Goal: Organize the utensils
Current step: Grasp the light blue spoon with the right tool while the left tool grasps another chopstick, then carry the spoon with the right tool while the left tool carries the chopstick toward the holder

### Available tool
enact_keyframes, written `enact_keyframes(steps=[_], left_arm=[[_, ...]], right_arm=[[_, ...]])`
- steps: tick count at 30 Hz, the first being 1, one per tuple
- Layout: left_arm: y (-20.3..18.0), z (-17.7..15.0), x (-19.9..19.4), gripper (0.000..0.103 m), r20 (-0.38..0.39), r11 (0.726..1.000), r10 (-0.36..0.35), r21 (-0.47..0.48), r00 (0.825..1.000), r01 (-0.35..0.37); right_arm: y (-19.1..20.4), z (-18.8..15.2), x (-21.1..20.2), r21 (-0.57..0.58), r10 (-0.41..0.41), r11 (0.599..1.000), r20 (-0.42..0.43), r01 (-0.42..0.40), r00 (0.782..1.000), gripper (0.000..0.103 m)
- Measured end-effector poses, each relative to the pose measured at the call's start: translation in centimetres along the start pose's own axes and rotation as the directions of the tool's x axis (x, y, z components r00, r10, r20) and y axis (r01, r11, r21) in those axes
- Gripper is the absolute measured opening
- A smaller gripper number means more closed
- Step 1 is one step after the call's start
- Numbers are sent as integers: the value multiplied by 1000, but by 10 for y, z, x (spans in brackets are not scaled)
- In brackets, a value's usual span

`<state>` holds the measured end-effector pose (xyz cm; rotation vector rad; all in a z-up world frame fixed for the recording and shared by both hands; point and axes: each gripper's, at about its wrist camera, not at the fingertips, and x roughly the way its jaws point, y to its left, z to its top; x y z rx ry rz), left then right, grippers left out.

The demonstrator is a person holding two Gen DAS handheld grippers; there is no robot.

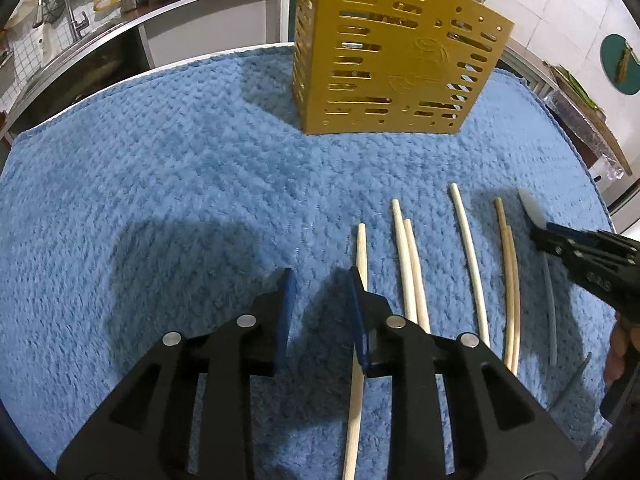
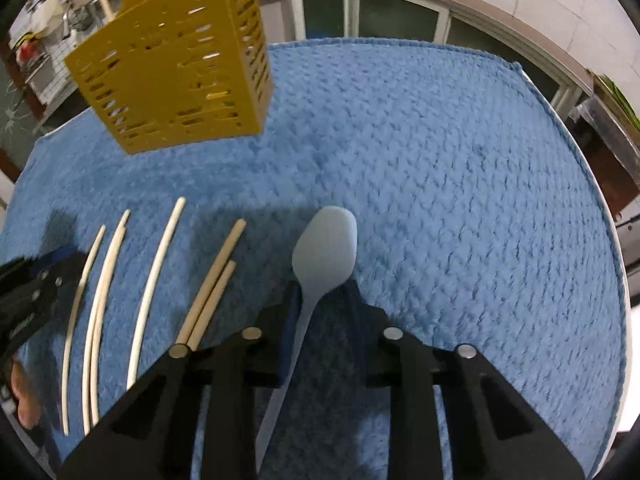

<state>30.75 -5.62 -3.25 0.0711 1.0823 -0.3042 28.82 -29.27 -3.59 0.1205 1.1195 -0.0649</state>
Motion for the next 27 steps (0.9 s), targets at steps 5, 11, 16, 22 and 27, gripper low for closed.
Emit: enact_keyframes(steps=[5, 11, 16, 22, 27], left_arm=[[0, -1, 0, 25, -2, 1000, -10, 0, 1000, 10], [-9, -2, -9, 25, 35, 999, 16, 29, 999, -17], [-22, -6, -15, 25, 41, 997, 1, 78, 999, -4], [-28, -3, 5, 25, -12, 996, 22, 83, 1000, -21], [-26, 11, 12, 15, -36, 999, 15, 49, 999, -13]], right_arm=[[4, 6, 5, 3, -30, 1000, 6, 30, 1000, 11], [1, 7, 3, 3, -16, 1000, 18, 16, 1000, 10], [-3, 3, -1, 4, -12, 1000, 38, 11, 999, 10], [-10, 3, 0, 2, -4, 1000, 16, 4, 1000, 10], [-5, 13, 6, 0, -26, 1000, -20, 26, 999, 11]])
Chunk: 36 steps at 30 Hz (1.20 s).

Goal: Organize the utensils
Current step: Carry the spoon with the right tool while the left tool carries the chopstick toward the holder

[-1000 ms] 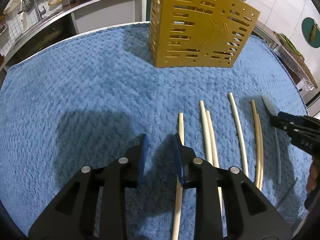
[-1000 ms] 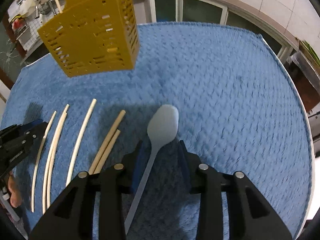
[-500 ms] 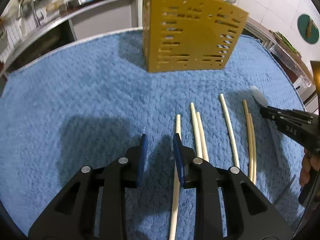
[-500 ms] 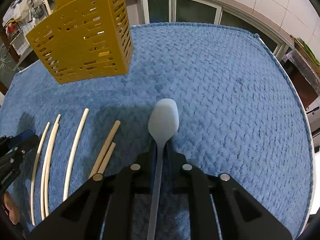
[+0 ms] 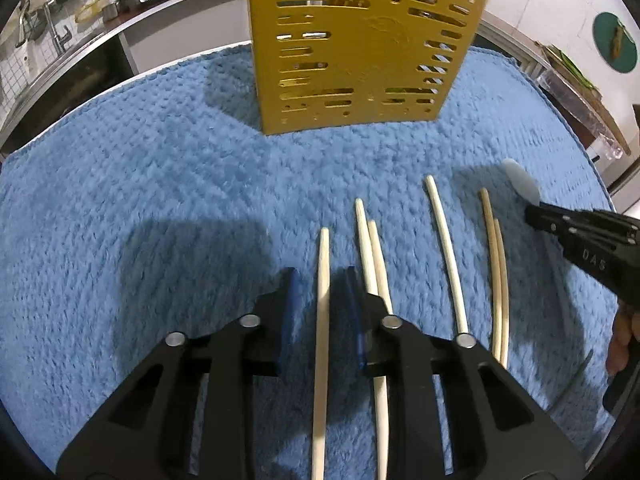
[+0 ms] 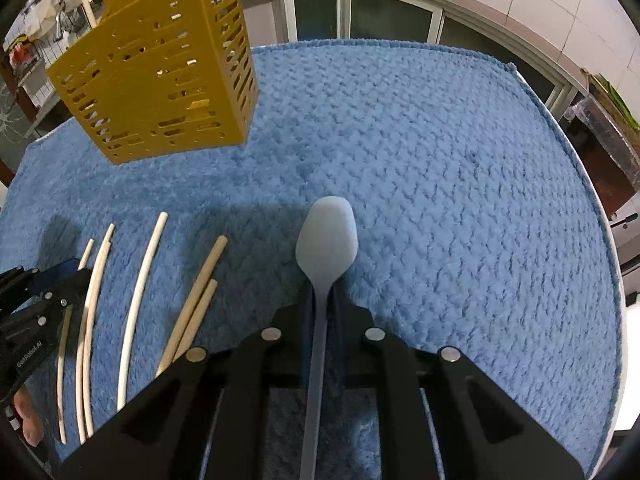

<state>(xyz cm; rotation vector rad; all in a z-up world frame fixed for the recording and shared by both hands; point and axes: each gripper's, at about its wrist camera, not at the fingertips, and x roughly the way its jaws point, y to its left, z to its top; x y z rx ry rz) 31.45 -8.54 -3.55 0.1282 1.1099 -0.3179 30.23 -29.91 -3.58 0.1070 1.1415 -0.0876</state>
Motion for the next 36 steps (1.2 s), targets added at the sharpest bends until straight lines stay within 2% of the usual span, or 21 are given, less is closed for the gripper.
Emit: enact_keyframes(steps=[3, 4, 9, 12, 13, 16, 18, 20, 23, 24, 25, 29, 30, 33, 36], left_arm=[[6, 3, 2, 4, -5, 999, -13, -34, 1000, 13], [9, 4, 2, 4, -4, 998, -30, -54, 1000, 30], [21, -3, -14, 4, 80, 995, -33, -93, 996, 40], [26, -5, -38, 4, 179, 992, -41, -113, 983, 62], [26, -5, -50, 4, 225, 992, -35, -110, 974, 62], [28, -3, -78, 4, 325, 989, -39, -120, 945, 82], [30, -3, -97, 4, 389, 987, -43, -128, 920, 100], [30, 1, -112, 4, 435, 986, -38, -130, 899, 105], [32, 4, -134, 4, 514, 985, -35, -129, 857, 118], [33, 6, -144, 4, 549, 983, -40, -129, 835, 131], [33, 8, -150, 4, 570, 982, -45, -127, 820, 142], [29, 17, -166, 4, 619, 981, -72, -98, 782, 169], [28, 19, -169, 4, 637, 980, -78, -91, 767, 175], [26, 26, -173, 4, 667, 979, -102, -63, 738, 192], [22, 31, -173, 4, 669, 979, -111, -54, 735, 197]], right_arm=[[-5, 7, 2, 24, 24, 999, -27, -24, 999, 11], [-9, 9, 3, 26, 32, 999, -26, -32, 999, 10], [-16, 0, -15, 43, 81, 995, 81, -84, 993, 10], [-19, -8, -33, 39, 141, 988, 175, -150, 974, 10], [-20, -10, -38, 37, 155, 986, 198, -165, 968, 10], [-23, -14, -59, 40, 210, 972, 307, -233, 928, 10], [-21, -17, -70, 31, 214, 970, 356, -240, 910, 10], [-20, -16, -81, 17, 210, 971, 406, -238, 889, 10], [-15, -13, -98, -11, 201, 975, 480, -224, 854, 9], [-15, -12, -102, -19, 203, 975, 499, -223, 842, 9], [-13, -11, -109, -24, 200, 975, 516, -220, 833, 9], [-5, -2, -137, -60, 196, 978, 587, -199, 785, 9], [-4, 1, -142, -68, 196, 978, 600, -195, 776, 9], [-1, 11, -155, -88, 201, 978, 626, -189, 754, 9], [3, 18, -161, -98, 206, 977, 642, -188, 739, 9]])
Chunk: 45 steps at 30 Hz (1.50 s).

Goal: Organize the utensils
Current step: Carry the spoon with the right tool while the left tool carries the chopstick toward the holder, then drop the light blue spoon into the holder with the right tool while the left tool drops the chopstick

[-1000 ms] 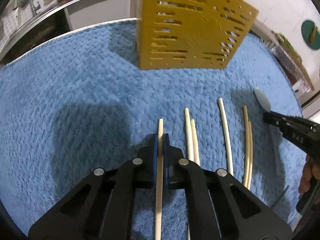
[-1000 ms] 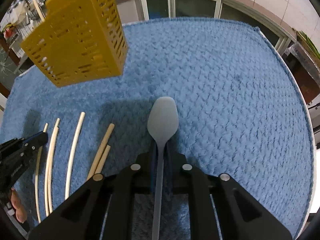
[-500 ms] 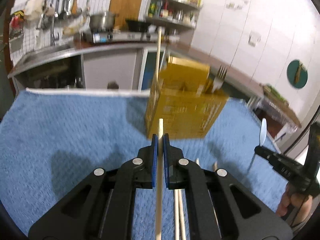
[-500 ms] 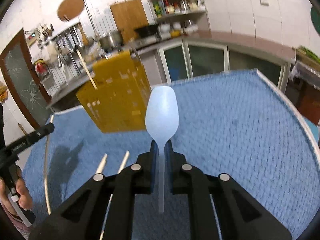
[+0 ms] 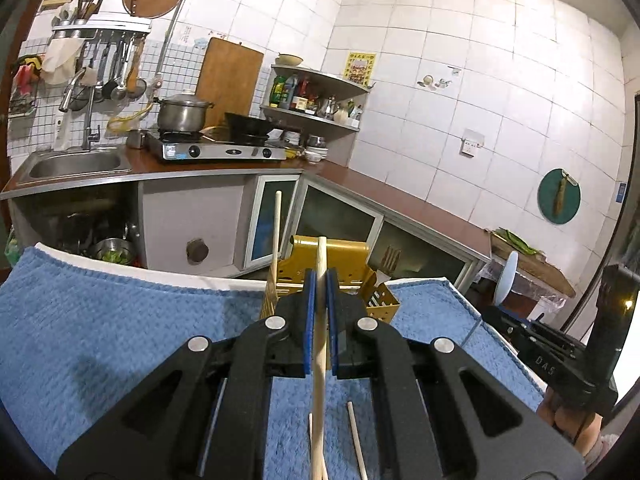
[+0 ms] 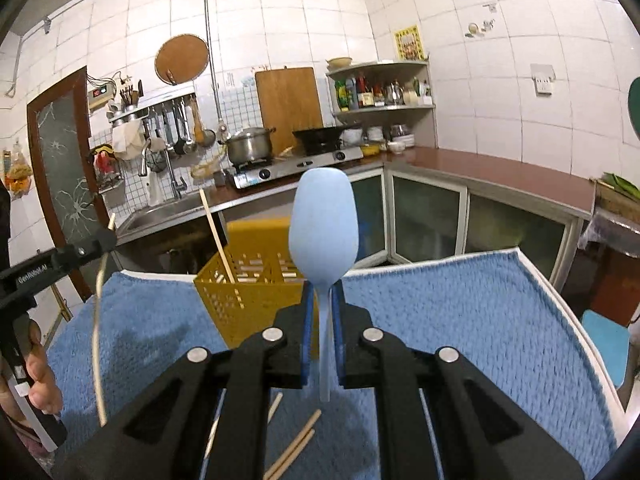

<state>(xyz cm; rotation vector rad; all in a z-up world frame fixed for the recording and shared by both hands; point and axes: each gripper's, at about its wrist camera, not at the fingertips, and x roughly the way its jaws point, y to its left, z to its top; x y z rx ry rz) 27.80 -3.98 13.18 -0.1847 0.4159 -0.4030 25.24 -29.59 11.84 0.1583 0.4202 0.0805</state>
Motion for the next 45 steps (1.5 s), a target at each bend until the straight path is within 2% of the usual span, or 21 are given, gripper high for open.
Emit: enact_keyframes(steps=[8, 12, 14, 17, 20, 22, 25, 28, 33, 38, 41, 42, 45], left_arm=[[-1, 9, 9, 4, 16, 1000, -3, 17, 1000, 2], [-7, 31, 8, 4, 64, 1000, -12, 19, 998, 11], [-14, 48, 2, 4, 118, 999, -9, 38, 993, 5], [-26, 77, -10, 4, 224, 998, -9, 65, 975, -5], [-36, 100, -7, 4, 331, 996, 5, 80, 944, -33], [-42, 107, 8, 4, 367, 992, 39, 102, 930, -81], [-42, 105, 36, 4, 383, 986, 71, 113, 921, -123], [-34, 92, 67, 4, 366, 984, 95, 110, 926, -144], [-10, 63, 105, 4, 282, 987, 103, 88, 954, -133], [4, 45, 116, 4, 209, 988, 112, 79, 972, -131], [11, 35, 122, 4, 138, 990, 115, 70, 984, -125], [13, 30, 125, 4, 108, 987, 131, 76, 985, -139], [16, 17, 123, 5, 82, 983, 156, 88, 984, -163]], right_arm=[[6, 11, 5, -13, 13, 1000, 43, -13, 999, 9], [11, 28, 11, -27, 19, 999, 72, -18, 997, 9], [15, 41, 12, -36, 27, 999, 95, -23, 995, 9], [27, 63, 19, -51, 35, 998, 134, -28, 990, 9], [36, 77, 30, -62, 39, 998, 153, -29, 987, 9], [38, 81, 39, -56, 44, 998, 161, -36, 986, 9], [39, 79, 53, -57, 45, 998, 152, -37, 987, 9], [39, 70, 69, -87, 33, 996, 126, -22, 992, 9], [36, 53, 96, -90, 32, 996, 68, -25, 997, 9], [33, 35, 115, -90, 22, 996, 15, -21, 1000, 9], [31, 23, 127, -79, 10, 997, -34, -12, 999, 9], [30, 20, 130, -73, 8, 997, -45, -11, 999, 9], [30, 9, 135, -73, 2, 997, -81, -8, 997, 9]])
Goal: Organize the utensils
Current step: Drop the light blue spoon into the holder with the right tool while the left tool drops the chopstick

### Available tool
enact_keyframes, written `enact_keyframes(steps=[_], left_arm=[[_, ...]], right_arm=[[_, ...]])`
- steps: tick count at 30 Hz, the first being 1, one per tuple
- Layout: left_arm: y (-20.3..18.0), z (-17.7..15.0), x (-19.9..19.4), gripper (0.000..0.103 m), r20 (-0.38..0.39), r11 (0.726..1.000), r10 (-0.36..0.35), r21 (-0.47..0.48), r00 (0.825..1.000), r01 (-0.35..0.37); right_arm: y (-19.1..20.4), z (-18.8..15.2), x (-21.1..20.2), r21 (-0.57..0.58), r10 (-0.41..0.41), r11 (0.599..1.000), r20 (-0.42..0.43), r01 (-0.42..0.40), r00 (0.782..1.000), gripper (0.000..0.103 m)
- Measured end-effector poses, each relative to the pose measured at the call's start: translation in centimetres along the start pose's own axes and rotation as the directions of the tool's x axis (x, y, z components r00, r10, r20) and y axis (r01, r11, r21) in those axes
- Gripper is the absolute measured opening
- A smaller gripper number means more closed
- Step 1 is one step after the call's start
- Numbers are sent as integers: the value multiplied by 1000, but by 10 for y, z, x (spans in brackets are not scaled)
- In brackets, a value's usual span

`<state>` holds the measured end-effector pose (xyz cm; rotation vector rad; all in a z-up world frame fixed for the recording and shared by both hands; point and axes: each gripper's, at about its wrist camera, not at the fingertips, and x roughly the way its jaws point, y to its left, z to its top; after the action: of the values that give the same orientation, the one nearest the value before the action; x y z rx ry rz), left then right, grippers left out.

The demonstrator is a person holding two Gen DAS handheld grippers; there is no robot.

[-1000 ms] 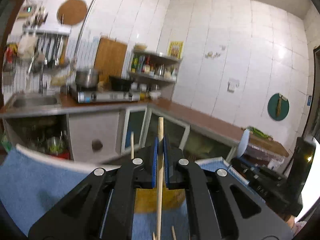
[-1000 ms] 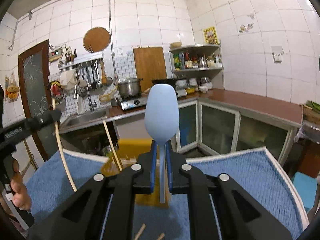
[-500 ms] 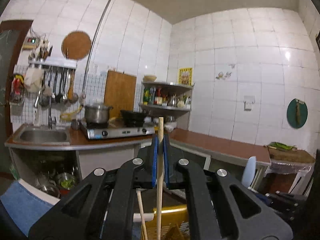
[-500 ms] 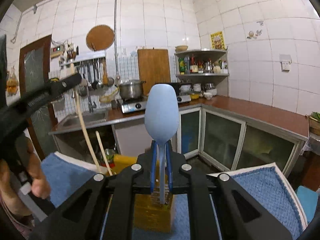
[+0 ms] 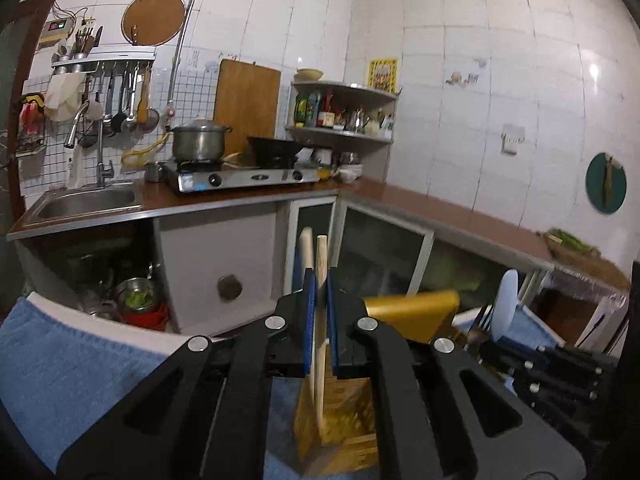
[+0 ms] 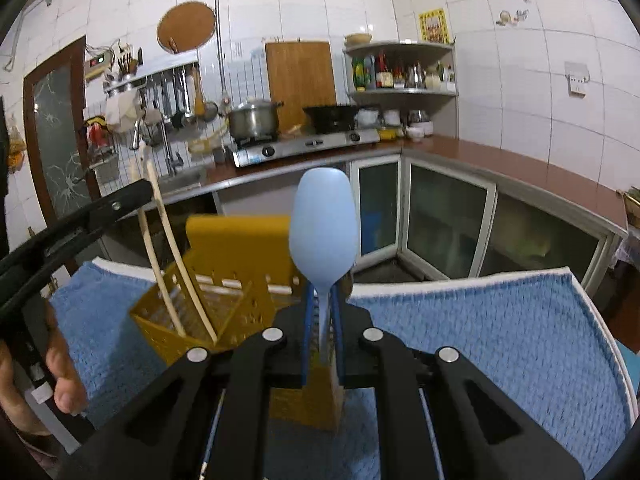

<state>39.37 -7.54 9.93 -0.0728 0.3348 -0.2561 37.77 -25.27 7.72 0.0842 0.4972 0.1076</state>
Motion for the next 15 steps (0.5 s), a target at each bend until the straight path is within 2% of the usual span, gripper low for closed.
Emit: enact_keyframes(steps=[5, 6, 7, 8, 9, 10, 13, 15], left_arm=[[4, -4, -16, 8, -43, 1000, 20, 11, 999, -20], [7, -2, -23, 16, -53, 1000, 20, 2, 998, -20], [9, 0, -29, 29, -58, 1000, 14, -8, 998, -14], [12, 2, -37, 37, -59, 1000, 11, -21, 998, -12], [15, 5, -46, 55, -57, 999, 18, -32, 998, -20], [16, 6, -53, 67, -51, 999, 25, -38, 998, -27], [23, 12, -77, 73, -52, 998, 35, -43, 998, -37], [25, 12, -89, 83, -79, 999, 34, -37, 996, -37]], right_arm=[[-4, -3, -6, 28, 24, 999, -46, -22, 999, 11], [-4, -2, -10, 32, 26, 999, -55, -24, 998, 13], [-4, -1, -15, 30, 22, 999, -60, -20, 998, 26], [-4, 1, -21, 31, 25, 999, -61, -23, 998, 36], [-4, 2, -30, 39, 34, 999, -52, -32, 998, 51], [-4, 4, -36, 41, 36, 999, -43, -34, 998, 52], [-2, 10, -57, 35, 24, 999, -41, -23, 999, 52], [-3, 10, -70, 39, 9, 999, -49, -7, 999, 53]])
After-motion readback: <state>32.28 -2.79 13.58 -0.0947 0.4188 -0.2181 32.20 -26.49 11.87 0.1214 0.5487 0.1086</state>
